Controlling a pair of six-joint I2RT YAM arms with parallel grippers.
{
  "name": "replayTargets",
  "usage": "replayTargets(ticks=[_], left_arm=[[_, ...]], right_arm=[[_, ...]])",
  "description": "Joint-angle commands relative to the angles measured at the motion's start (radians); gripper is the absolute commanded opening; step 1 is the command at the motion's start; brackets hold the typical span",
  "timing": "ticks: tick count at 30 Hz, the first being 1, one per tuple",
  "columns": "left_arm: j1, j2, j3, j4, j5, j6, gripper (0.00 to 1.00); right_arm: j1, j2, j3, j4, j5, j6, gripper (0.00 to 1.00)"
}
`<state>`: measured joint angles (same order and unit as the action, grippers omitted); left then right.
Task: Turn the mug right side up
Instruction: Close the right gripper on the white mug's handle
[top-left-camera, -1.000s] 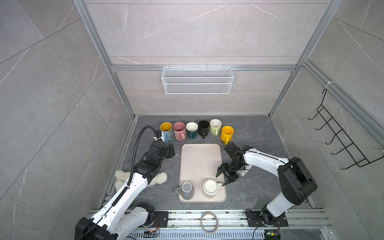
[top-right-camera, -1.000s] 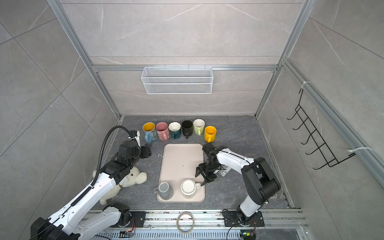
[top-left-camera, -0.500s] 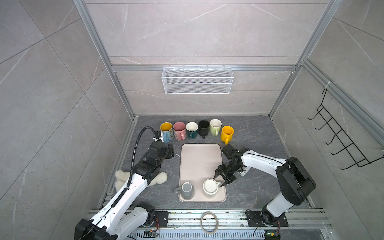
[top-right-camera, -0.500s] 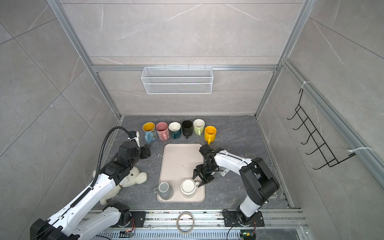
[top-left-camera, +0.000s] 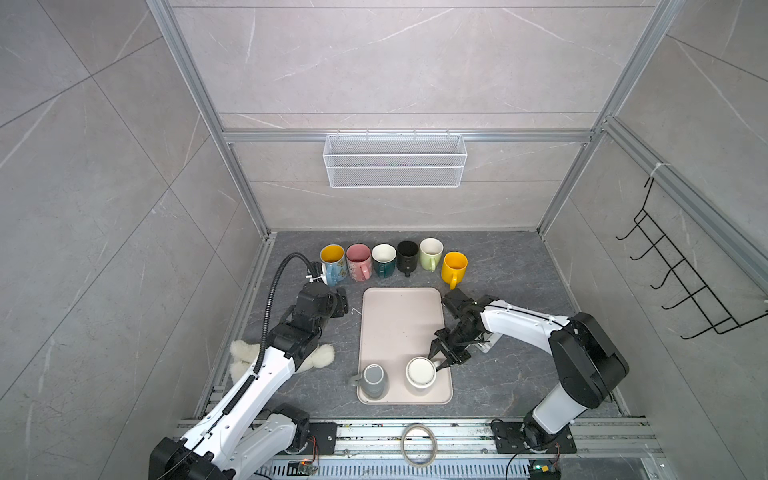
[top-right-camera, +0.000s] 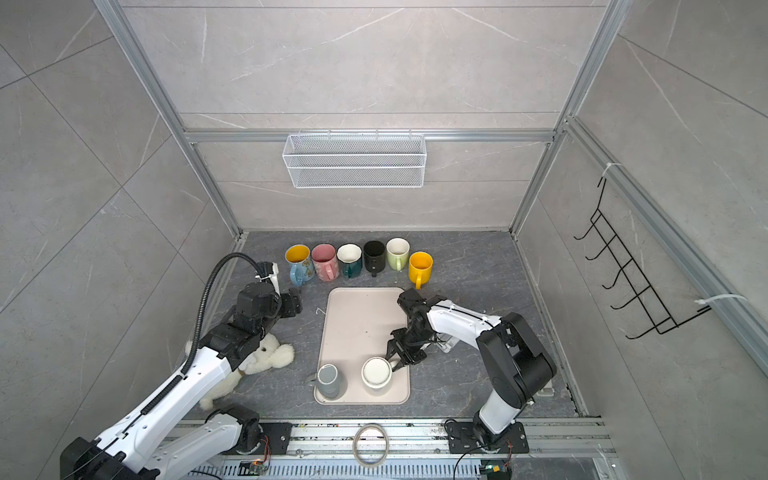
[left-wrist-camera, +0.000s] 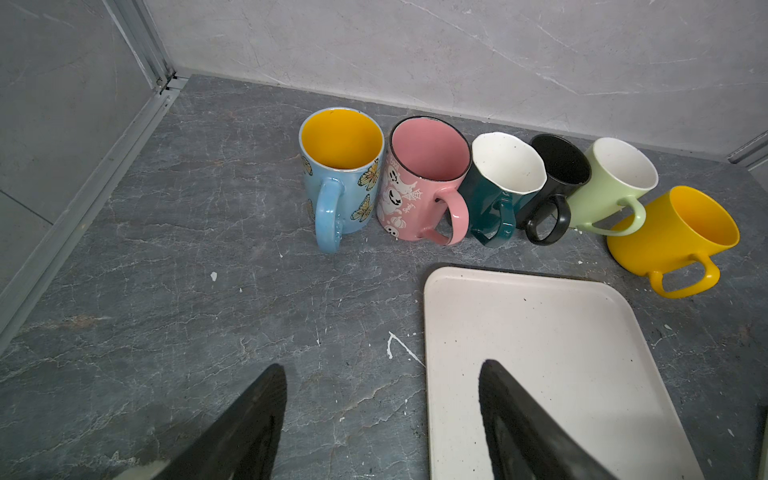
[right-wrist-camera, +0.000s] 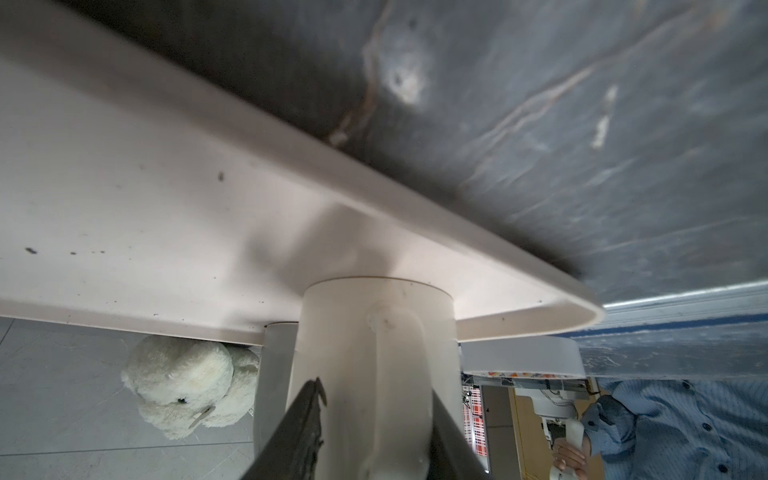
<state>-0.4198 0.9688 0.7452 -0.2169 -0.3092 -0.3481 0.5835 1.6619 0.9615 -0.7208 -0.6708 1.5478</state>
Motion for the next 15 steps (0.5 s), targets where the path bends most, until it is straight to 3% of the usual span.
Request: replayTargets(ticks=[1,4,7,15], left_arm=[[0.006,0.002,0.006,0.017,-0.011,-0.005,0.75],[0.006,0.005,0.006,0.018,-0.01,-0.004,0.75],[0.006,0.008,0.007,0.017,-0.007,-0.007,0.75],[0.006,0.016,0.036,0.017,0.024,-0.009,0.75]], right_arm=[[0.003,0.009,0.014,-0.015,-0.009,-0.012,0.34],[0.003,0.005,0.014,-0.014,-0.007,-0.013,0.22],[0.003,0.002,0.017,-0.015,-0.004,-0.024,0.0],[0.003,-0.026,0.083,0.008,0.075,-0.191,0.0]])
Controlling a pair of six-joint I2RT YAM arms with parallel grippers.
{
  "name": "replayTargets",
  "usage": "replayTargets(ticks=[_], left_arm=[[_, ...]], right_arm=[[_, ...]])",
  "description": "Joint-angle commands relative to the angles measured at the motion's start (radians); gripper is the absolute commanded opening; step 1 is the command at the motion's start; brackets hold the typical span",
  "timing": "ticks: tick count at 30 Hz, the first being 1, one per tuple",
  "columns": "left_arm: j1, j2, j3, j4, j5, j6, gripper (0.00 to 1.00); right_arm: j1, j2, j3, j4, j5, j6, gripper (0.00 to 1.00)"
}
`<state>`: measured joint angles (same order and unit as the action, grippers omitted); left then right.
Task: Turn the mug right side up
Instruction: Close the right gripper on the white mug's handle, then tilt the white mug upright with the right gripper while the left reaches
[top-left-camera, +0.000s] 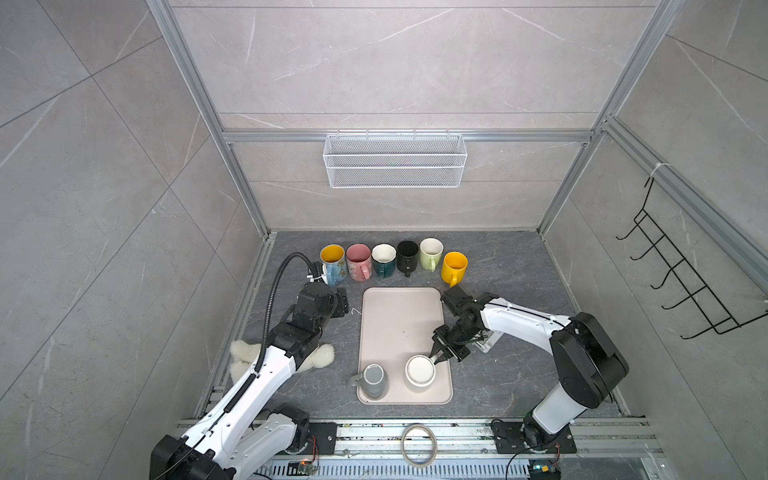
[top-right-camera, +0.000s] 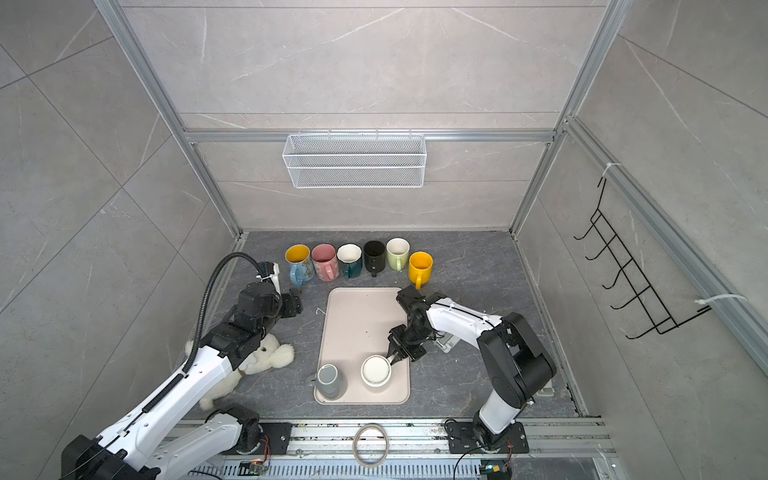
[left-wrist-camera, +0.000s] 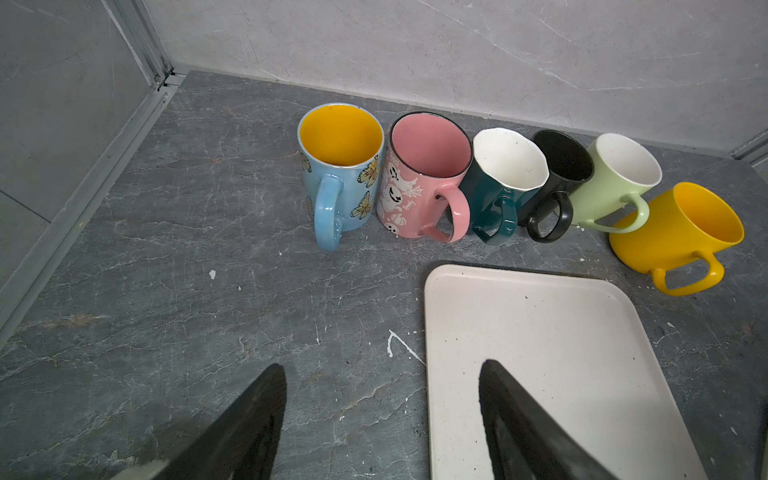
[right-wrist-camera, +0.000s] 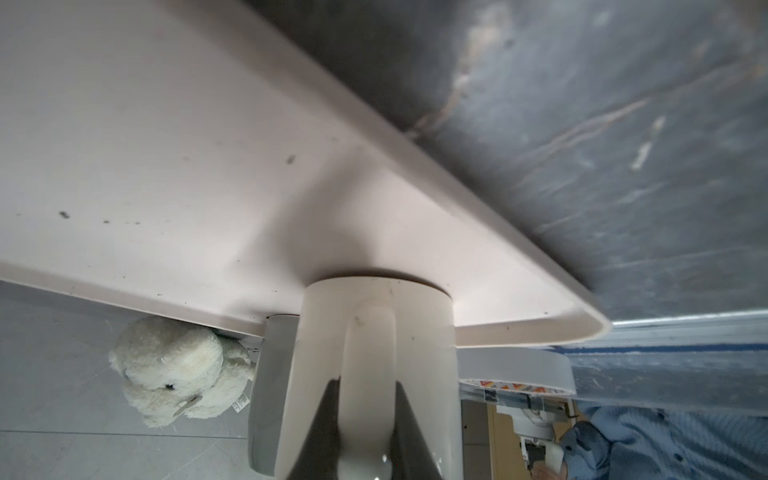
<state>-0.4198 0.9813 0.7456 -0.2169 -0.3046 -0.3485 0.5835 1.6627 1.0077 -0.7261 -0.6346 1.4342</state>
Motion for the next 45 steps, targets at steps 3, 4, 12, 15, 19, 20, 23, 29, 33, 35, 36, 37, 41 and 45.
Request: replayTargets(ticks=[3,4,12,15,19,20,23,29,33,35,36,37,41,45], left_arm=[[0.006,0.012,0.049,0.023,0.037,-0.014,0.75],[0.005,0.014,0.054,0.025,0.044,-0.016,0.75],[0.006,0.044,0.108,0.043,0.129,-0.035,0.75],[0.006,0.057,0.139,0.042,0.166,-0.042,0.75],[0.006,0.081,0.191,0.027,0.205,-0.055,0.74],[0.006,0.086,0.204,0.022,0.21,-0.06,0.74],[0.006,0.103,0.243,0.01,0.231,-0.075,0.74],[0.006,0.153,0.322,0.007,0.315,-0.099,0.74],[0.006,0.19,0.392,-0.004,0.397,-0.108,0.74],[0.006,0.206,0.434,-0.025,0.429,-0.109,0.74],[0.006,0.216,0.458,-0.039,0.447,-0.105,0.73],[0.006,0.226,0.481,-0.054,0.466,-0.104,0.73],[0.006,0.261,0.561,-0.102,0.567,-0.095,0.73],[0.006,0.303,0.628,-0.149,0.724,-0.086,0.71]], right_arm=[[0.003,-0.081,0.043,0.062,0.088,-0.1,0.0],[0.004,-0.098,0.052,0.066,0.11,-0.117,0.0],[0.012,-0.189,0.118,0.06,0.254,-0.259,0.0],[0.022,-0.228,0.122,0.071,0.311,-0.312,0.0],[0.048,-0.287,0.149,0.064,0.423,-0.408,0.0],[0.056,-0.299,0.158,0.06,0.449,-0.447,0.0],[0.08,-0.337,0.195,0.039,0.538,-0.542,0.0],[0.128,-0.387,0.263,0.031,0.68,-0.777,0.0],[0.173,-0.409,0.266,0.083,0.805,-0.946,0.0],[0.197,-0.411,0.264,0.12,0.865,-1.029,0.0],[0.212,-0.411,0.261,0.139,0.904,-1.074,0.0],[0.228,-0.411,0.26,0.161,0.938,-1.121,0.0],[0.296,-0.414,0.23,0.277,1.091,-1.298,0.0],[0.384,-0.416,0.16,0.481,1.286,-1.536,0.0]])
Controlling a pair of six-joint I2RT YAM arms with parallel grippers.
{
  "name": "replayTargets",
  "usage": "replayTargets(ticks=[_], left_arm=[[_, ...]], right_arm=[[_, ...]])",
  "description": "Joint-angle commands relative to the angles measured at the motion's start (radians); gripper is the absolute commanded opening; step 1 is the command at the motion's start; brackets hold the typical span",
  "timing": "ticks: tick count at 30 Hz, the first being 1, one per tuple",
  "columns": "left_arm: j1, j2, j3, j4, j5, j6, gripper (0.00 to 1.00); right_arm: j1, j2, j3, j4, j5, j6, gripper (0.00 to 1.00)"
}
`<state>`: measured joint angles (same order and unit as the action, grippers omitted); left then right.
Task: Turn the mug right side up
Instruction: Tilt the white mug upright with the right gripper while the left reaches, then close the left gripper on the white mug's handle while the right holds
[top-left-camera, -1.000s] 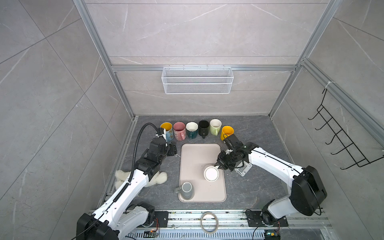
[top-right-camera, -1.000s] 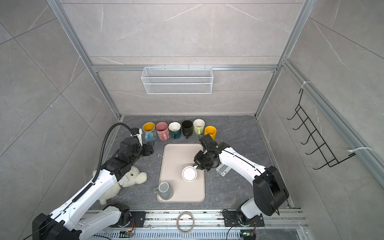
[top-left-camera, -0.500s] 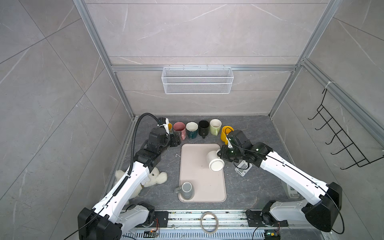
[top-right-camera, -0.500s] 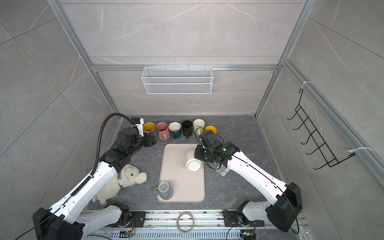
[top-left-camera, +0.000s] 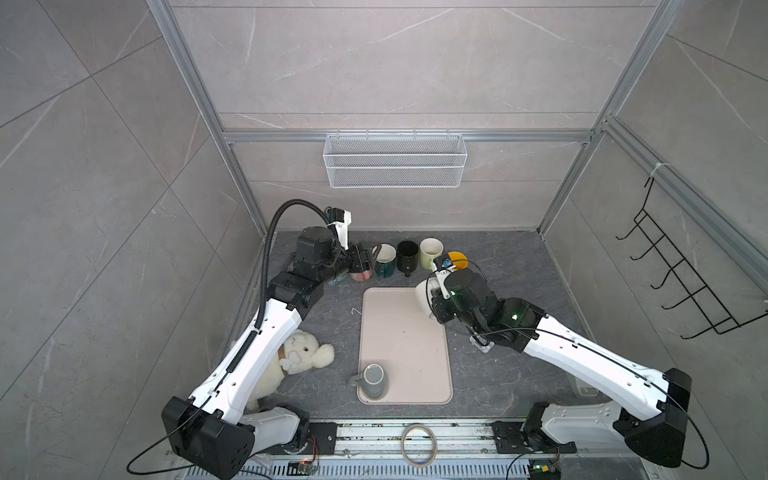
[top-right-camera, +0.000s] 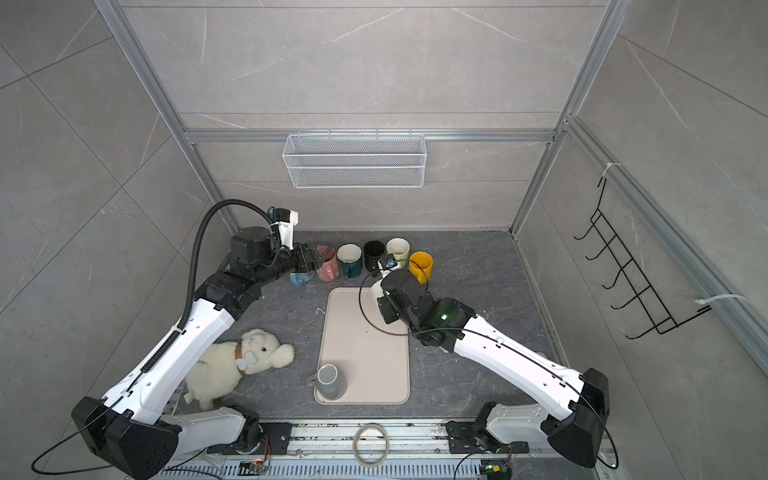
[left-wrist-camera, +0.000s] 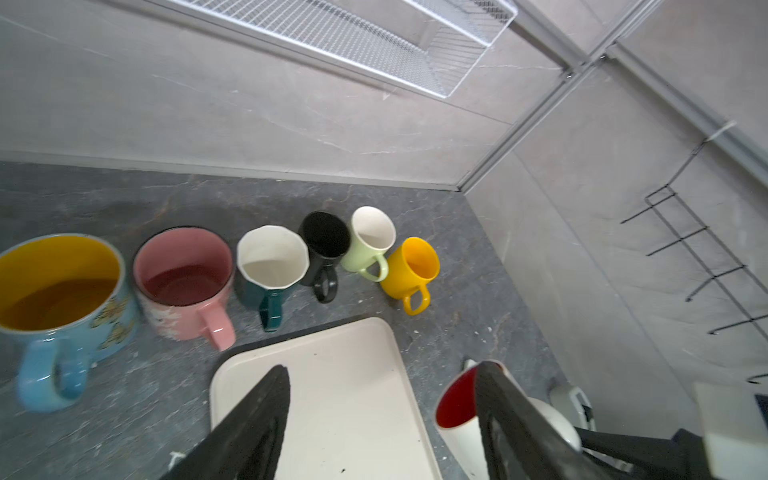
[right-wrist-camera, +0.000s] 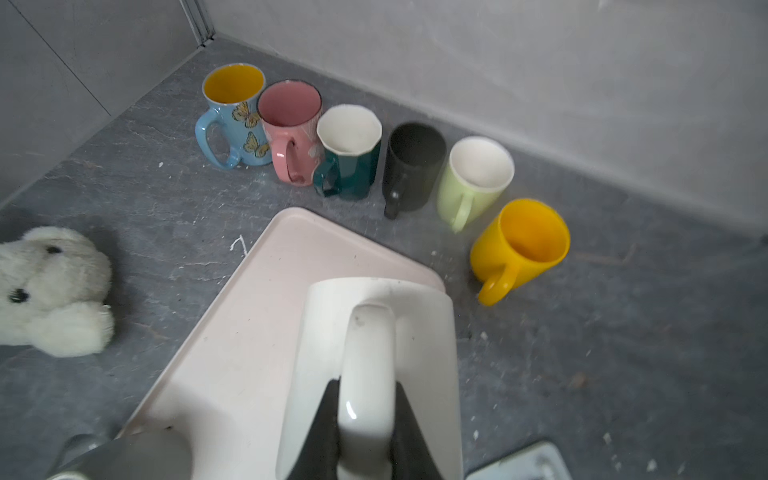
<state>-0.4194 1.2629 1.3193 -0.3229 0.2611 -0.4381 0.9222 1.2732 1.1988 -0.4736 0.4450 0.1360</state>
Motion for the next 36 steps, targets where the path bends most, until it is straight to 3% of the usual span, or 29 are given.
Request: replayTargets(ticks=[1,5,9,16,21,25,36], left_arm=[[0.005,0.034,0.064,-0.05,0.193,0.004,0.71],[0.005,0.073,0.098,-0.054,0.338,0.006,0.7],[0.005,0.1,0.13,-0.062,0.414,0.015,0.7],[0.005,0.107,0.164,-0.121,0.457,0.067,0.7],[0.005,0.108,0.168,-0.176,0.418,0.113,0.69],[0.005,0.12,0.181,-0.207,0.376,0.125,0.68],[0.005,0.153,0.164,-0.171,0.415,0.088,0.62]], right_arm=[[0.067,-0.024,-0.05,0.282,0.258,-0.305,0.0],[0.144,0.02,-0.169,0.677,0.454,-0.681,0.0],[0.161,0.113,-0.258,1.131,0.543,-1.016,0.0],[0.165,0.256,-0.309,1.62,0.538,-1.396,0.0],[0.169,0.363,-0.296,1.897,0.488,-1.625,0.0],[0.175,0.395,-0.281,1.905,0.458,-1.656,0.0],[0.193,0.435,-0.254,1.905,0.429,-1.686,0.0]])
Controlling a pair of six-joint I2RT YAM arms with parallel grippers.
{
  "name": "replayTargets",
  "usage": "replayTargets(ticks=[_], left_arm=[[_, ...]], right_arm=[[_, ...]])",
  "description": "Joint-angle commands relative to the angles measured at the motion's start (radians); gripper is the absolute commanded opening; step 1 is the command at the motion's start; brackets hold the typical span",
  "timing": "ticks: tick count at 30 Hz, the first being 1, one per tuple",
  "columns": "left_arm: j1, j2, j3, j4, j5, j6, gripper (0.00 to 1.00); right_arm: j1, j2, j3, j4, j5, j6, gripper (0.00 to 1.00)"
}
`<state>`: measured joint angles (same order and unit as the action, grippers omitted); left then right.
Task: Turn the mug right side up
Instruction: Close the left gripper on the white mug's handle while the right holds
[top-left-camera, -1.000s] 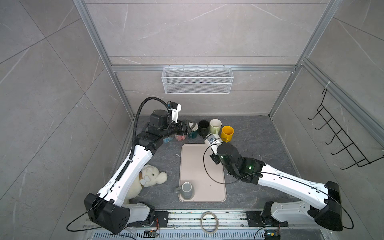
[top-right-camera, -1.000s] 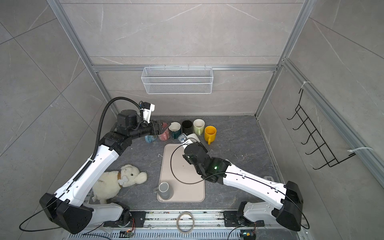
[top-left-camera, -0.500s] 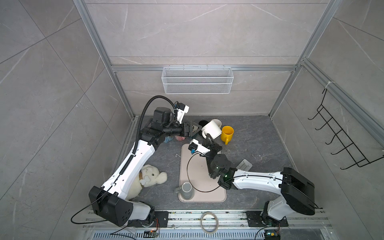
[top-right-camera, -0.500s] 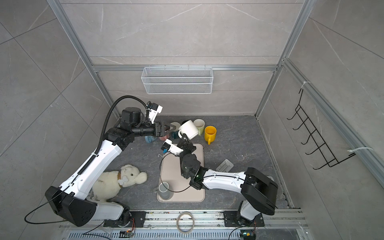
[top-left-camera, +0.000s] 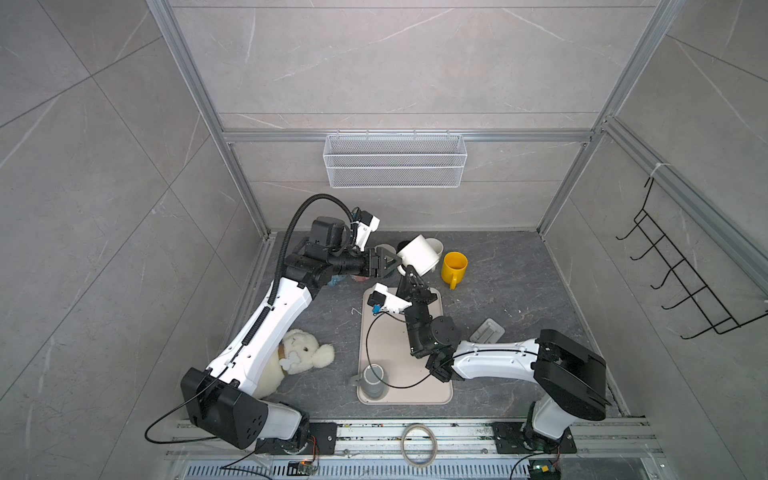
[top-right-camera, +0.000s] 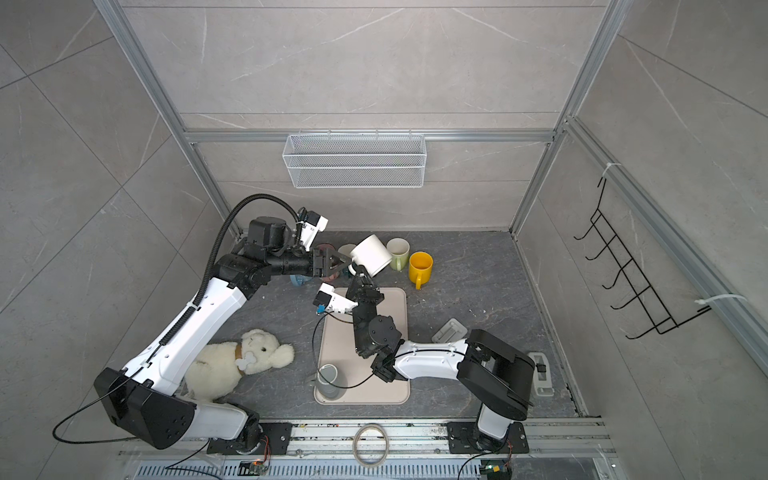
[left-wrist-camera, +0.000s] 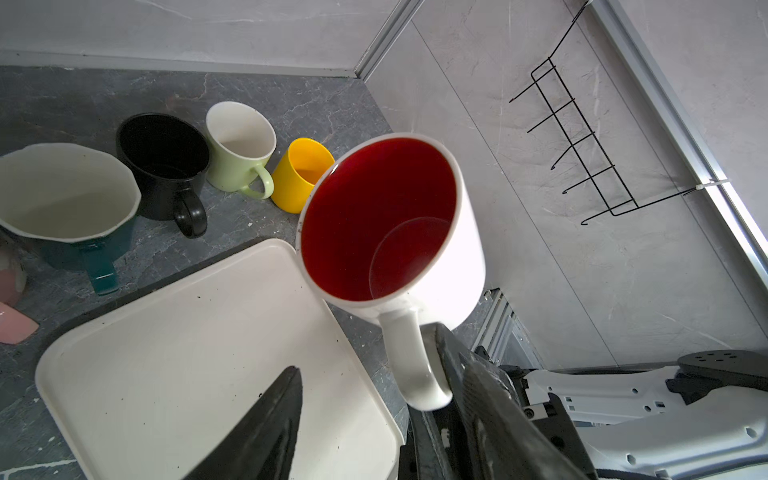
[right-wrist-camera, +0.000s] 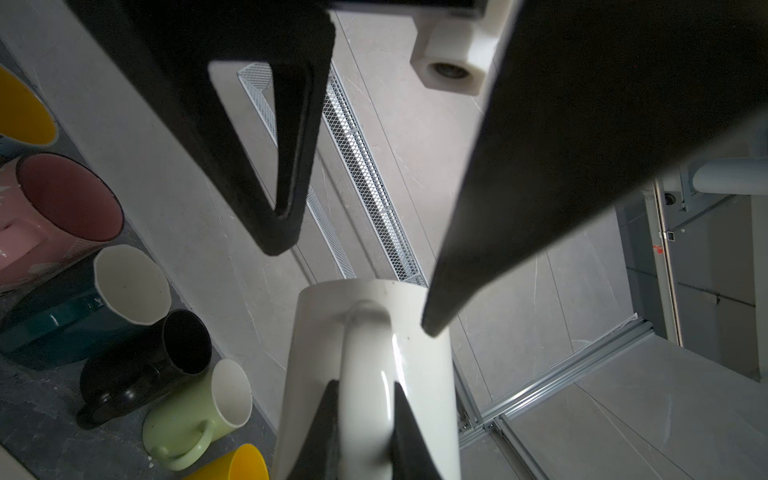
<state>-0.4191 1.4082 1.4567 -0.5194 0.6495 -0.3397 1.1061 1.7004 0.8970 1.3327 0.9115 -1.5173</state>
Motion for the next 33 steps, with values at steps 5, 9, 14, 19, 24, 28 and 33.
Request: replayTargets(ticks=[5,9,14,19,24,28,33], left_arm=[[0.006,0.015,0.017,0.055,0.046,-0.036,0.59],[0.005,0.021,0.018,0.057,0.057,-0.045,0.53],[0.005,0.034,0.018,0.054,0.075,-0.062,0.45],[0.005,0.039,0.014,0.047,0.078,-0.066,0.41],[0.006,0.042,0.011,0.047,0.087,-0.071,0.38],[0.005,0.051,0.01,0.044,0.109,-0.079,0.37],[0.005,0.058,0.007,0.033,0.116,-0.08,0.32]], right_arm=[[0.015,0.021,0.052,0.1,-0.045,-0.038,0.0],[0.017,0.025,0.057,0.099,-0.048,-0.04,0.0],[0.017,0.03,0.064,0.099,-0.053,-0.046,0.0],[0.02,0.034,0.072,0.099,-0.06,-0.052,0.0],[0.023,0.046,0.083,0.099,-0.067,-0.056,0.0],[0.023,0.059,0.092,0.099,-0.073,-0.062,0.0],[0.023,0.064,0.1,0.098,-0.077,-0.063,0.0]])
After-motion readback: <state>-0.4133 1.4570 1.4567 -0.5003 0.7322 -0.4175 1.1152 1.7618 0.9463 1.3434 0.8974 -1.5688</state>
